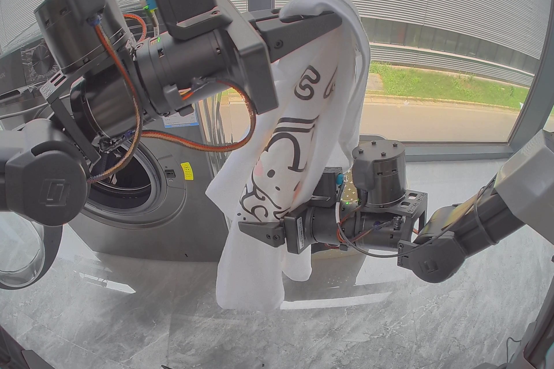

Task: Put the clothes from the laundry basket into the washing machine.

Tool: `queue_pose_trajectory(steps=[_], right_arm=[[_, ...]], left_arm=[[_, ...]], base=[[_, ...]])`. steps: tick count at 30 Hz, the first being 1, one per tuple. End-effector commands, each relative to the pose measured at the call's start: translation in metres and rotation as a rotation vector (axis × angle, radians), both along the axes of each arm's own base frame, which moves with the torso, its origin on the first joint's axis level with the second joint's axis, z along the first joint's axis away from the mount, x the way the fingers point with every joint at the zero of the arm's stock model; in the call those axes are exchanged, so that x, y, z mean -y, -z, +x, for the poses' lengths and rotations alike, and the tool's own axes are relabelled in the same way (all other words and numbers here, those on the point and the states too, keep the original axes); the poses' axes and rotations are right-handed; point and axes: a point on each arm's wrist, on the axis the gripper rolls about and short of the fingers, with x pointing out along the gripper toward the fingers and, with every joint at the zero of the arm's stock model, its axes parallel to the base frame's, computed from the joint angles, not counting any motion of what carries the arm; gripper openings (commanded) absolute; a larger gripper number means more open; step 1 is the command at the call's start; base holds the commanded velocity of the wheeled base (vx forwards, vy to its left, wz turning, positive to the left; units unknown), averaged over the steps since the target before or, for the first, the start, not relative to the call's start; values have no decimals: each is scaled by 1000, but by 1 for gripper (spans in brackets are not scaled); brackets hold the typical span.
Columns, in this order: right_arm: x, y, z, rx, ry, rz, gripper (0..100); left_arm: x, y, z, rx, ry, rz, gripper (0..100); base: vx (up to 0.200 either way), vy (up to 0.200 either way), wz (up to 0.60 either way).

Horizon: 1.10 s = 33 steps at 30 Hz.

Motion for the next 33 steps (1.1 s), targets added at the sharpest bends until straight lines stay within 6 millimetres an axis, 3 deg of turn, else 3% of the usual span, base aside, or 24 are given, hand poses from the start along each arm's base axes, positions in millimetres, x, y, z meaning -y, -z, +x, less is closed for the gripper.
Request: queue_pose_trajectory(steps=[1,6,7,14,17,21,22,25,27,30,32,33], right_arm=[[-13,20,17,-34,84,-3,100],[-21,10,25,-15,155,82,100],[-20,8,26,-8,157,89,0],[-22,-5,17,23,137,122,0],[-19,-12,2,18,110,125,0],[-4,-23,-34,-1,54,114,0],[-4,-23,-34,-1,54,114,0],[24,-38,-91,-15,-72,115,0],[36,-41,-116,-22,-148,116,0],[52,-44,-149,-18,-253,125,0],[52,-44,-149,-18,-253,125,0],[66,-51,-171,7,-299,147,0]], left_arm=[[0,0,0,1,0,-1,0],[1,1,1,-1,0,1,0],[1,1,1,-1,2,1,0],[1,2,2,-6,-1,5,0],[1,4,6,-10,-7,6,0],[-1,7,15,-15,-31,10,0],[-1,7,15,-15,-31,10,0],[-5,17,31,-39,-68,26,0],[-5,25,40,-57,-89,36,0],[-9,38,56,-87,-135,52,0],[-9,38,56,-87,-135,52,0],[-14,51,72,-111,-180,64,0]], base=[[0,0,0],[0,0,0],[0,0,0],[0,0,0],[0,0,0],[0,0,0],[0,0,0],[0,0,0],[0,0,0],[0,0,0],[0,0,0],[0,0,0]])
